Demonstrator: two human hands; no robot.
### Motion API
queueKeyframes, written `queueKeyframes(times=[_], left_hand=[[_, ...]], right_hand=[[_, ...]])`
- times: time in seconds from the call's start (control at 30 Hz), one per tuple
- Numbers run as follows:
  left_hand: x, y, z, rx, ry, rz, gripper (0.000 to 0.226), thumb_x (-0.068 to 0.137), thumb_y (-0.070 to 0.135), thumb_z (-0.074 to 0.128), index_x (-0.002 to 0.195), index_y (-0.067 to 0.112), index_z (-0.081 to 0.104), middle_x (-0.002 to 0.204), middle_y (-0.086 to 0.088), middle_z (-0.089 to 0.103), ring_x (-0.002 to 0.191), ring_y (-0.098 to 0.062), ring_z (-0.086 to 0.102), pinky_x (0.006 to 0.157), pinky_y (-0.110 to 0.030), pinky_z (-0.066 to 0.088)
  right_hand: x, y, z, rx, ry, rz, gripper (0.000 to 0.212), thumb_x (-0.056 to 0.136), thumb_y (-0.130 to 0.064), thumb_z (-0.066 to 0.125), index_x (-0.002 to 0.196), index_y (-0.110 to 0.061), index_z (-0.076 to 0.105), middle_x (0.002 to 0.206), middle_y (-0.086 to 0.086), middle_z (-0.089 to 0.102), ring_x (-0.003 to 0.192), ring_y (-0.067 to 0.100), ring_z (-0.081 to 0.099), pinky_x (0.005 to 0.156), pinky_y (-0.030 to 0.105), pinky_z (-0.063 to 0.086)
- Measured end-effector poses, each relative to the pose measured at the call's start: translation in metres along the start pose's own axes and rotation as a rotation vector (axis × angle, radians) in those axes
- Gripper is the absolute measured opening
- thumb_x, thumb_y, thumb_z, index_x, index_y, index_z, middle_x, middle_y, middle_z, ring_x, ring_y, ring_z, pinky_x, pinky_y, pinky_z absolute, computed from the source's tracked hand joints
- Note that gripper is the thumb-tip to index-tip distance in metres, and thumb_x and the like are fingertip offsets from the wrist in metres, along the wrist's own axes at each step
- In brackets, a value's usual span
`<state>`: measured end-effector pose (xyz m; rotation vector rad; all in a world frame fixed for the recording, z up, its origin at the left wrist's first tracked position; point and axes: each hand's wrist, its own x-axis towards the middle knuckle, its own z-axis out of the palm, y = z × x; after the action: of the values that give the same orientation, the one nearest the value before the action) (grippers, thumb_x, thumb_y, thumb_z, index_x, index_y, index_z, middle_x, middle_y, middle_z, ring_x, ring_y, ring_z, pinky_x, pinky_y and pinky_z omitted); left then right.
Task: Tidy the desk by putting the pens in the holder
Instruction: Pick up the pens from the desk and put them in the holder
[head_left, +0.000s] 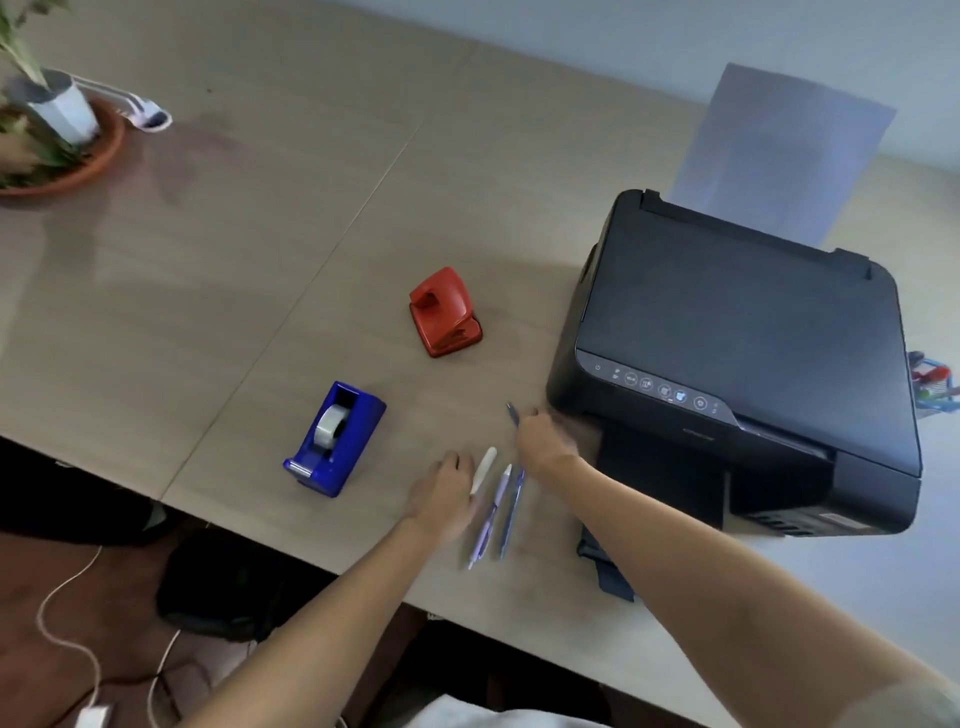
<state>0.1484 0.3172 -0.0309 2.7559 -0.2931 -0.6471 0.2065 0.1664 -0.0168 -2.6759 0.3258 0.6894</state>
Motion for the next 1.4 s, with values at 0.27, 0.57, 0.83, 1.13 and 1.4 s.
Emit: queueKeyframes(times=[0.27, 0.57, 0.83, 1.13, 1.4], left_hand=[[0.008, 0.001, -0.011, -0.155, 0.043, -0.143, 0.023, 0.096, 0.003, 0.034, 0.115, 0.001, 0.046, 0.11, -0.022, 0.063, 0.096, -0.038, 0.063, 0.08, -0.044, 0.051], [-0.003, 0.029, 0.014, -0.13, -0.038, -0.192, 0.033, 0.1, 0.029, 0.036, 0.113, 0.007, 0.056, 0.118, -0.012, 0.061, 0.104, -0.033, 0.061, 0.078, -0.037, 0.047], [-0.031, -0.009, -0.02, -0.816, -0.039, -0.336, 0.019, 0.103, 0.016, 0.031, 0.101, 0.003, 0.044, 0.075, -0.007, 0.058, 0.058, -0.019, 0.057, 0.049, -0.026, 0.045], [-0.042, -0.004, -0.107, -1.334, -0.106, -0.325, 0.011, 0.101, 0.005, 0.036, 0.102, 0.006, 0.047, 0.074, -0.005, 0.043, 0.064, -0.017, 0.042, 0.064, -0.031, 0.043], [-0.014, 0.138, -0.191, -1.075, -0.162, 0.046, 0.019, 0.1, 0.013, 0.042, 0.092, 0.011, 0.059, 0.11, -0.011, 0.058, 0.107, -0.02, 0.054, 0.092, -0.036, 0.044]], right_hand=[[-0.025, 0.02, -0.026, 0.362, 0.082, 0.039, 0.022, 0.095, -0.008, 0.035, 0.114, -0.002, 0.043, 0.107, 0.026, 0.057, 0.092, 0.038, 0.057, 0.072, 0.038, 0.044], [-0.055, 0.031, -0.019, 0.391, -0.043, 0.212, 0.017, 0.091, -0.016, 0.044, 0.081, -0.004, 0.05, 0.079, 0.009, 0.05, 0.062, 0.018, 0.047, 0.053, 0.027, 0.038], [-0.049, 0.005, 0.025, 0.101, -0.089, 0.182, 0.033, 0.099, -0.015, 0.033, 0.123, -0.005, 0.053, 0.116, 0.017, 0.062, 0.104, 0.036, 0.062, 0.078, 0.039, 0.048], [-0.067, 0.005, -0.014, 0.269, -0.078, -0.177, 0.019, 0.096, -0.017, 0.034, 0.078, -0.02, 0.039, 0.063, 0.006, 0.041, 0.052, 0.022, 0.037, 0.064, 0.039, 0.043], [-0.155, 0.094, -0.171, 0.489, 0.587, -0.547, 0.031, 0.099, -0.027, 0.035, 0.079, -0.006, 0.047, 0.085, 0.001, 0.046, 0.085, 0.02, 0.042, 0.076, 0.022, 0.038]])
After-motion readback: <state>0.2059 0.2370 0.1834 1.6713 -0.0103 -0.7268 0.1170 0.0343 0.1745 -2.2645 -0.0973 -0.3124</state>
